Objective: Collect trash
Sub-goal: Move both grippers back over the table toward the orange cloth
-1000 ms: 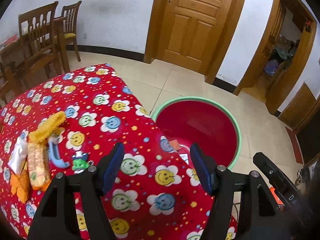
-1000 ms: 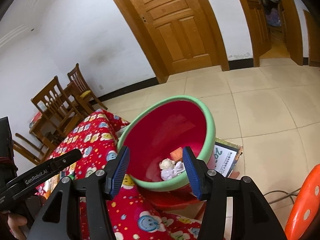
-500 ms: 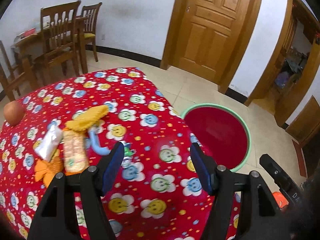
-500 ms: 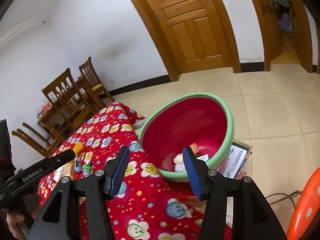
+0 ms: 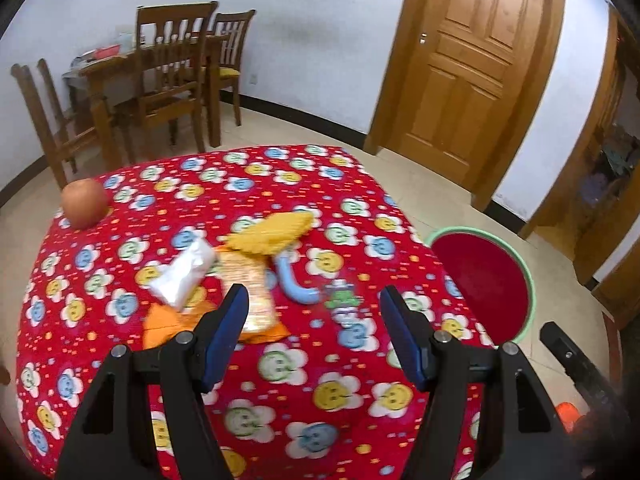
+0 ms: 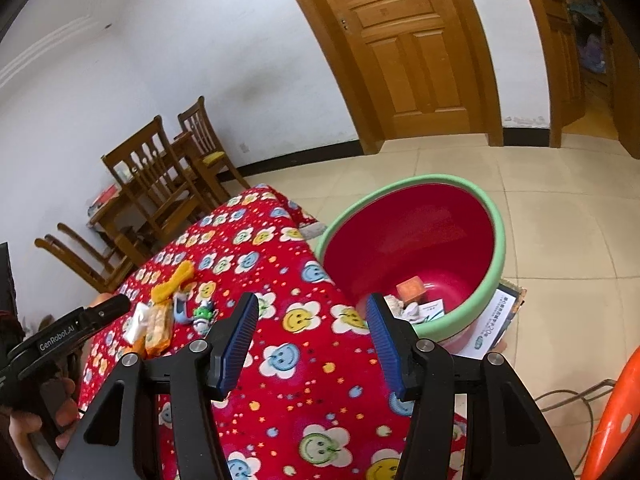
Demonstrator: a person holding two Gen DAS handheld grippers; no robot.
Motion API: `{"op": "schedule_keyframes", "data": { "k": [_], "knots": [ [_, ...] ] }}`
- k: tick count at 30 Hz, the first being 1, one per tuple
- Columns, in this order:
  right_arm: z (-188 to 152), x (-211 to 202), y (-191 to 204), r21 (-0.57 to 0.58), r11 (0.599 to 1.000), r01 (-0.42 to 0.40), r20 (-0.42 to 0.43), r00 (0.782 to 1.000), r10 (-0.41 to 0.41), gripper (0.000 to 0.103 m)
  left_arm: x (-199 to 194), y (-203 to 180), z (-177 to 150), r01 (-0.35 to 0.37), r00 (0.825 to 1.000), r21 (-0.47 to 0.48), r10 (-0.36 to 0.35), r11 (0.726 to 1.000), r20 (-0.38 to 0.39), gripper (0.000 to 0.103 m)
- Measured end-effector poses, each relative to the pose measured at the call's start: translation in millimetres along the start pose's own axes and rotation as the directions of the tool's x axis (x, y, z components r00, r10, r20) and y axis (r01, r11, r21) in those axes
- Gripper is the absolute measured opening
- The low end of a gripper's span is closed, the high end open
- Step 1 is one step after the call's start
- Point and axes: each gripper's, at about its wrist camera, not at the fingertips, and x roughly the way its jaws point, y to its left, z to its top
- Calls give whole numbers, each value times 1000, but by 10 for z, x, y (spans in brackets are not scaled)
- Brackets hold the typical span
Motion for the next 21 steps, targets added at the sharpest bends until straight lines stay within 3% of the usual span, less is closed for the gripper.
{"op": "schedule_keyframes", "data": {
  "k": [14,21],
  "knots": [
    [-98,172,231,-37,999,-16,-55,998,14,59,133,660,-90,-123,992,-90,120,988,-36,68],
    [-130,271,332,-50,999,-21,-81,997,17,59,293,866,-170,-166,983,-104,156,981,-96,68]
  ]
}}
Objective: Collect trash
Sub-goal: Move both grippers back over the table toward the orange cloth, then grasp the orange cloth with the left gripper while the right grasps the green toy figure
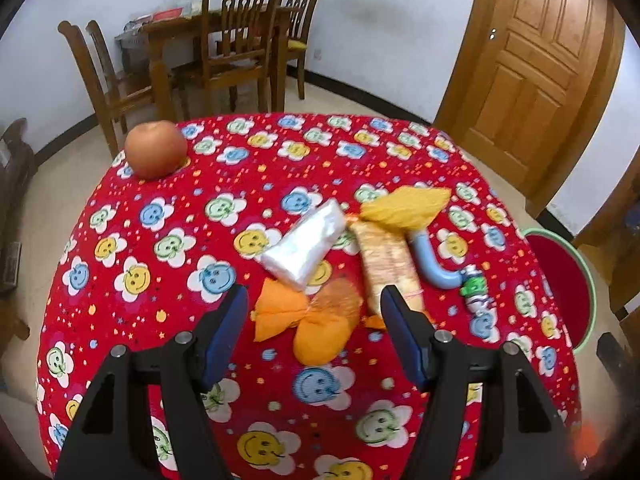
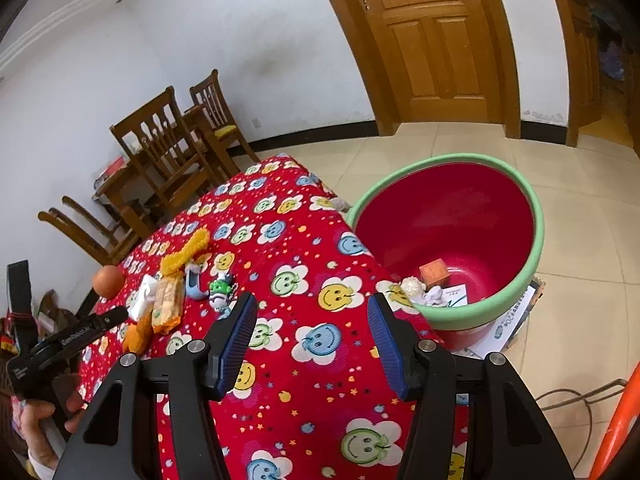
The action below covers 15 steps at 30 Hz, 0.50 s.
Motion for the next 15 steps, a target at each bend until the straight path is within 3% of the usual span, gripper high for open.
{"op": "schedule_keyframes", "data": {
  "k": [15],
  "knots": [
    [24,238,335,-80,996,-30,-58,998,25,59,247,50,-114,9,997,9,-8,1000,-75,68]
  ]
}}
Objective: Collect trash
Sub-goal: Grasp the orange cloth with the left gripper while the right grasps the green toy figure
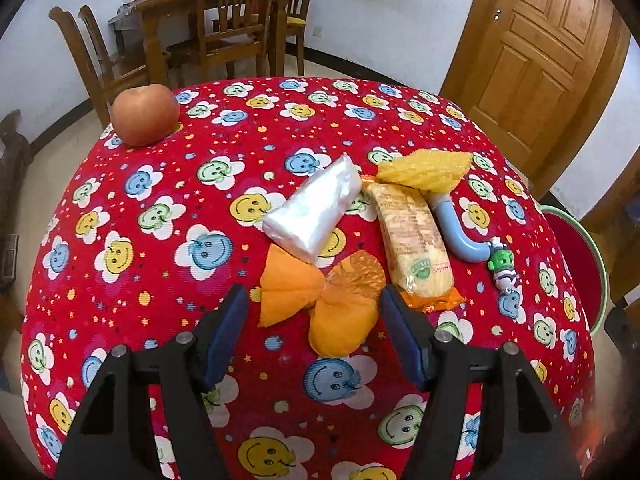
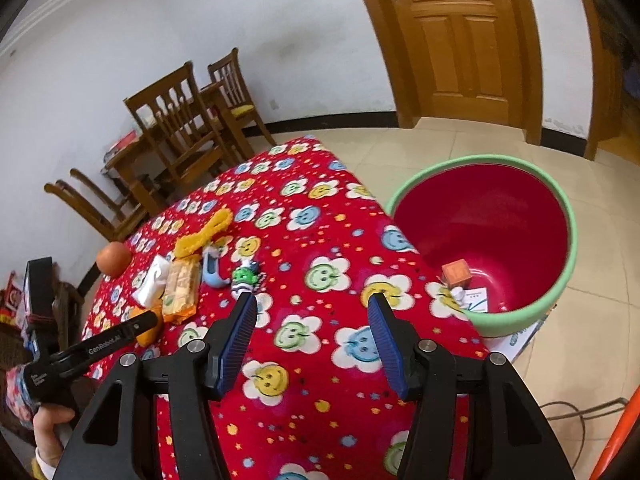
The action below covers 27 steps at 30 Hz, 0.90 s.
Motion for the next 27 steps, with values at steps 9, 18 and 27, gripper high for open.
{"op": "schedule_keyframes", "data": {
  "k": [9,18,27],
  "knots": [
    [73,359,316,-68,997,-23,-69,997,19,59,60,-32,-43,39,999,12,-39,999,-16,62],
    [84,767,547,-113,992,-51,-157,987,33,59,71,-49,-62,93,996,22,-92,995,-12,45],
    [106,975,653,-149,987,-65,-187,982,36,48,75,-88,-71,111,994,31,-111,993,-11,37]
  ]
}}
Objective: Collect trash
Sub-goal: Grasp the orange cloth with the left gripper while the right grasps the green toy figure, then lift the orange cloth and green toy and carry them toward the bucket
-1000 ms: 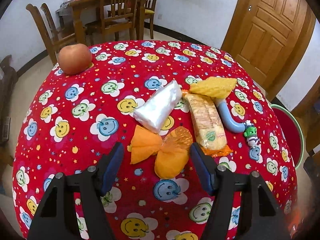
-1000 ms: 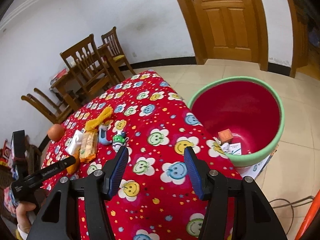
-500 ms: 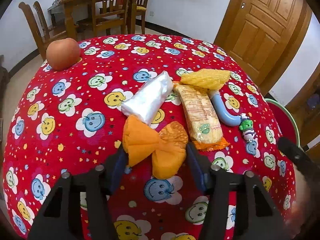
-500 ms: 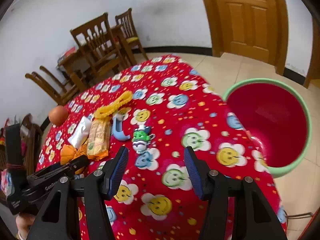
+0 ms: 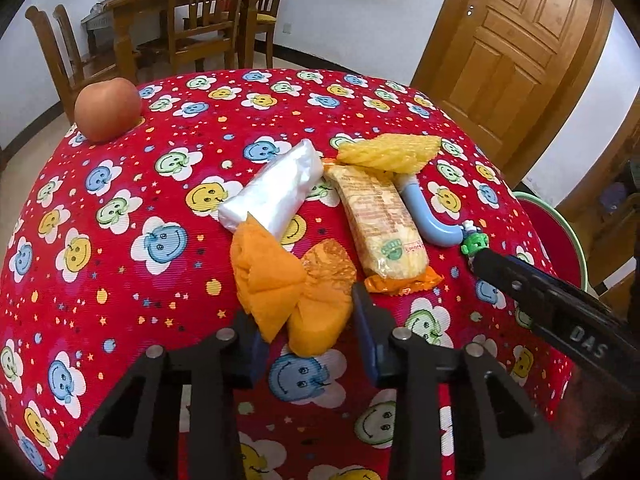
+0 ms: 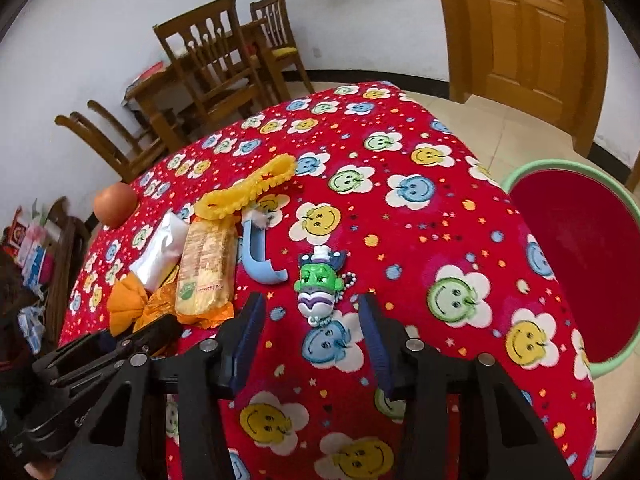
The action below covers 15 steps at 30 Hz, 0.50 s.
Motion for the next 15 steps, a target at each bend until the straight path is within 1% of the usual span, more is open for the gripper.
{"op": "schedule_keyframes", "data": {
  "k": [1,3,6,8,10,15],
  "knots": [
    [4,30,9,-2,1000,2,-5,1000,-2,45,-1,-2,0,2,1000,-1,-2,1000,1,36],
    [6,63,25,-10,1000,4,-8,1000,-5,44,-6,-9,1,7,1000,-4,-7,1000,1,35],
    [-8,109,59,-29,999,26,-8,1000,-26,37,-18,-8,2,10,1000,-8,-10,1000,3,33],
    [-11,125,64,-38,999,39,-4,999,-39,31,-33,4,4,15,1000,-19,-15,1000,5,32],
    [-20,122,52,-39,998,52,-2,999,-52,20,-65,22,-2,18,1000,-26,-18,999,8,31],
    [-47,46,-4,-17,1000,13,4,1000,-13,20,-164,30,-12,34,999,-34,-33,999,20,31]
  ]
}}
